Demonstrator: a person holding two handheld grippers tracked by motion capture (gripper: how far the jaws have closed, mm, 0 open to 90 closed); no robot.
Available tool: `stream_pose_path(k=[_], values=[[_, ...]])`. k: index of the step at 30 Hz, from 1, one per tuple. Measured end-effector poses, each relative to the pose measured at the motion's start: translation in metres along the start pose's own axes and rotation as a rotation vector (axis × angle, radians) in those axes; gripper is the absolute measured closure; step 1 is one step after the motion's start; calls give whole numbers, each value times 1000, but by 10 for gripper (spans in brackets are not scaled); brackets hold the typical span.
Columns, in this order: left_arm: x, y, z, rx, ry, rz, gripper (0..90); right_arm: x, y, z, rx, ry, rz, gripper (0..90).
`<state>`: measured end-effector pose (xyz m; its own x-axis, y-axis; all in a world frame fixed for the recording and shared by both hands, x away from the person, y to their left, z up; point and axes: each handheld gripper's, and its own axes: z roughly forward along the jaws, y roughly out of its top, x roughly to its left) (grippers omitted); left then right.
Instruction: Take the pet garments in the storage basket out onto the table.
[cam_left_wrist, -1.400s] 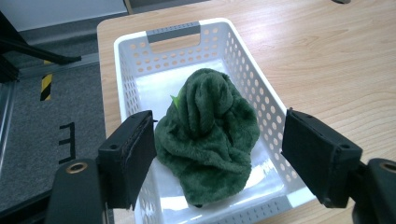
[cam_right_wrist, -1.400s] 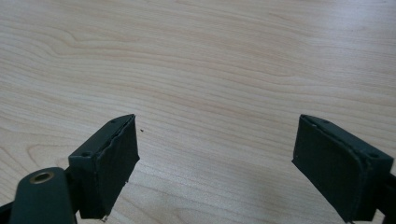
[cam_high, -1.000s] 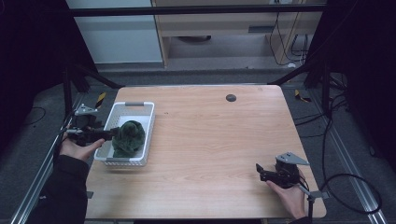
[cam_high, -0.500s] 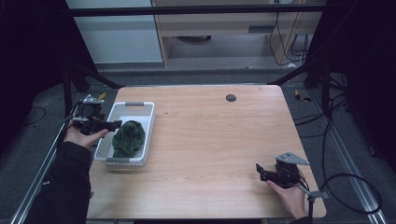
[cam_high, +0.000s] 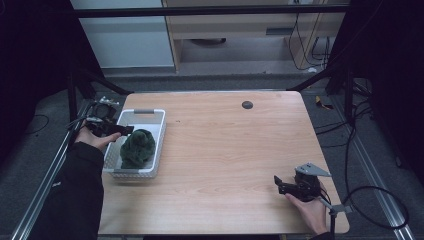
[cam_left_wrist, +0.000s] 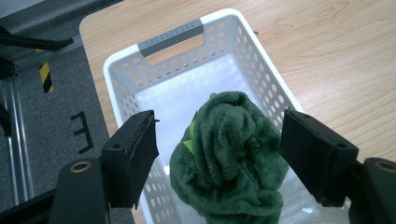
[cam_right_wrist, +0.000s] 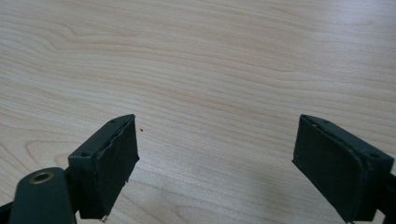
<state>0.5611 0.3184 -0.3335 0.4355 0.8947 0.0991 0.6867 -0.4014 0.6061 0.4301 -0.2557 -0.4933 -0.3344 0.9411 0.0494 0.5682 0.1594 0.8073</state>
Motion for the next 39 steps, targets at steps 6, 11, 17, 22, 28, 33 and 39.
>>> stream_pose_path(k=[6, 11, 17, 22, 28, 33, 39], values=[[3, 2, 11, 35, -3, 3, 264, 0, 0, 1, 4, 0, -1, 137], [2, 2, 19, 67, -3, 19, 263, 0, -1, 1, 10, 1, -6, 137], [1, 2, 29, 107, -2, 29, 268, 0, -1, 2, 12, 1, -6, 137], [0, 3, 36, 136, -8, 38, 270, 1, -1, 3, 19, 3, -6, 136], [-1, 2, 45, 174, -9, 55, 278, 0, -1, 3, 17, 2, -8, 136], [-2, 2, 52, 202, -15, 67, 281, 0, -1, 3, 18, 2, -8, 135], [-2, 2, 58, 231, -13, 72, 301, 0, -1, 3, 21, 2, -8, 135]])
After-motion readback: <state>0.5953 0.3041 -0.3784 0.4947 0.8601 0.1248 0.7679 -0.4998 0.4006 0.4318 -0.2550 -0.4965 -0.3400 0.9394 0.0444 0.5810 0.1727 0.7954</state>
